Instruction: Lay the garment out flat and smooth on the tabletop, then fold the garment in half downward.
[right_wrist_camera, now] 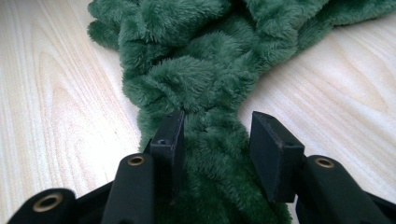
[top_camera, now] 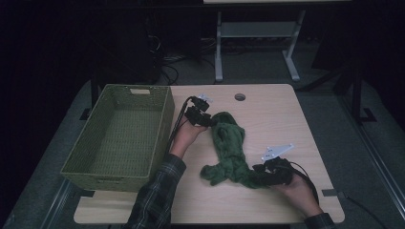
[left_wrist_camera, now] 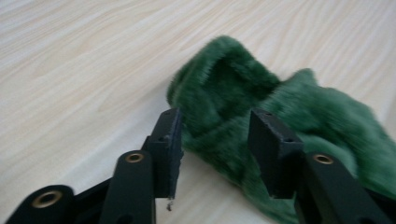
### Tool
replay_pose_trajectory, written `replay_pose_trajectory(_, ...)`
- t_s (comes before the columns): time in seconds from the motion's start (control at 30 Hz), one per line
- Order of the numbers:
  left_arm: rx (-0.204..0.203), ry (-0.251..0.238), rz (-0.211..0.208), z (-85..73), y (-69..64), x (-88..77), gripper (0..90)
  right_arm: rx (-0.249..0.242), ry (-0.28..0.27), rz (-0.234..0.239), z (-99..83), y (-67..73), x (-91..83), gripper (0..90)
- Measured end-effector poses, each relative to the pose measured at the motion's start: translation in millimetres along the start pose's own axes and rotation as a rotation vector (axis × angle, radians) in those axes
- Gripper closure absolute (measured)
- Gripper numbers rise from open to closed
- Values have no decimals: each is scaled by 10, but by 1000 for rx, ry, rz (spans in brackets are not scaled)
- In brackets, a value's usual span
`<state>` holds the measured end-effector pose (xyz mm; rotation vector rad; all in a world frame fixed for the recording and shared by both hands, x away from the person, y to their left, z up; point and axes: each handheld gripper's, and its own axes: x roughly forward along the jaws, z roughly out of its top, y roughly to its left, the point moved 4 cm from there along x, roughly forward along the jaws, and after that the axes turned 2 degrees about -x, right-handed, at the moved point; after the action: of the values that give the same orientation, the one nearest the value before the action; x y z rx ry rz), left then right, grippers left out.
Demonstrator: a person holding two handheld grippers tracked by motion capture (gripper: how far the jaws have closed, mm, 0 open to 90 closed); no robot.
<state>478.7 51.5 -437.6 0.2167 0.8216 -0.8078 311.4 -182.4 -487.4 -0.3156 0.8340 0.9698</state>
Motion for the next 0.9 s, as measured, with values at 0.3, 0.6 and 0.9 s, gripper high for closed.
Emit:
replay_pose_trajectory(0.3, 5, -41, -12, -352, -236, -187, 345, -1, -10, -10, 9, -8, -14, 525)
replay_pose_trajectory(0.6, 21, -52, -17, -634, -417, -349, 238, 7, -16, -14, 21, 0, -23, 505)
replay_pose_trajectory(0.9, 80, -54, -37, -927, -643, -523, 143, 16, -45, -6, 79, 0, -63, 486)
